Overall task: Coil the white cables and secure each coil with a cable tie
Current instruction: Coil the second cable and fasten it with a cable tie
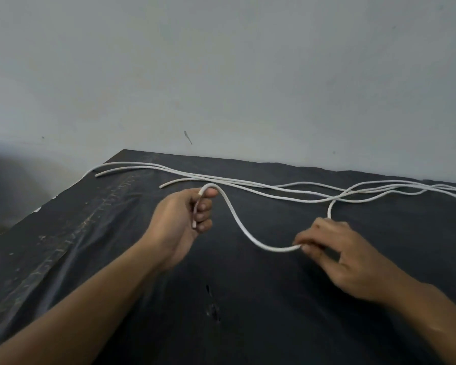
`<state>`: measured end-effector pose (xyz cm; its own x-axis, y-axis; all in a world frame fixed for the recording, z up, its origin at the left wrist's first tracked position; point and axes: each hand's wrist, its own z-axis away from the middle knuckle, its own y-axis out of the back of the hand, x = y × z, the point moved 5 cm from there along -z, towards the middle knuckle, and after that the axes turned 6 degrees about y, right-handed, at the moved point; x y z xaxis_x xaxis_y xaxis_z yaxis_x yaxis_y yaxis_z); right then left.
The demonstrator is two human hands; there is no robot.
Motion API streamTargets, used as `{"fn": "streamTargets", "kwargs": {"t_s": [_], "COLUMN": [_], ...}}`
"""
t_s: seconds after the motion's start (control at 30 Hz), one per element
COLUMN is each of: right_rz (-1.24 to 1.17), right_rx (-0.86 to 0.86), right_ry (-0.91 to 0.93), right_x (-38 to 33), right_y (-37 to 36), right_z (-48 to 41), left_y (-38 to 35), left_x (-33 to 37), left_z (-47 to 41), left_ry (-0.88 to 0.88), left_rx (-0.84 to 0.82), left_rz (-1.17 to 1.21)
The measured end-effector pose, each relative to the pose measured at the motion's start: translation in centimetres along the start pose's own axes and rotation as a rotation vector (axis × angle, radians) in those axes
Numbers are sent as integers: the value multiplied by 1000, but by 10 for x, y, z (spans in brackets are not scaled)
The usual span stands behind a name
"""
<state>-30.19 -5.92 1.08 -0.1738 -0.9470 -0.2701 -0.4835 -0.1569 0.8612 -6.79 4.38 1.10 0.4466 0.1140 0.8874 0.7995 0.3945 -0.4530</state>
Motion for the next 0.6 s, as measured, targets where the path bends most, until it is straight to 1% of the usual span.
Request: {"fn": "streamTargets", "kwargs": {"t_s": [0.07, 0.13, 0.23, 0.3, 0.37, 0.4, 0.5, 0.53, 0.6], "right_rz": [-52, -127, -282, -385, -410, -408, -371, -362, -380], "right_rx": [-21, 1, 77, 128, 215, 273, 423, 456, 500], "right_ry": [12, 10, 7, 21, 34, 22, -38, -67, -156], "right_x": [-17, -32, -50, -58, -61, -59, -49, -44, -34], "right_y": [-8, -10, -6, -4, -1, 0, 7, 8, 10], "right_z": [7, 8, 6, 5, 4, 3, 5, 6, 9], "left_y": [-13, -22, -35, -43, -49, -50, -48, -48, -48], "left_x": [-9, -16, -26, -31, -36, -39, -46, -48, -51], "left_z": [5, 14, 29, 39, 46, 48, 49, 49, 49], "left_ry": [-45, -118, -195, -206, -198, -171, -89, -70, -7], "left_rx": [-48, -122, -269, -353, -407, -421, -447, -465, -517], "left_rz": [-145, -309, -477, -595, -725, -759, -761, -738, -622]}}
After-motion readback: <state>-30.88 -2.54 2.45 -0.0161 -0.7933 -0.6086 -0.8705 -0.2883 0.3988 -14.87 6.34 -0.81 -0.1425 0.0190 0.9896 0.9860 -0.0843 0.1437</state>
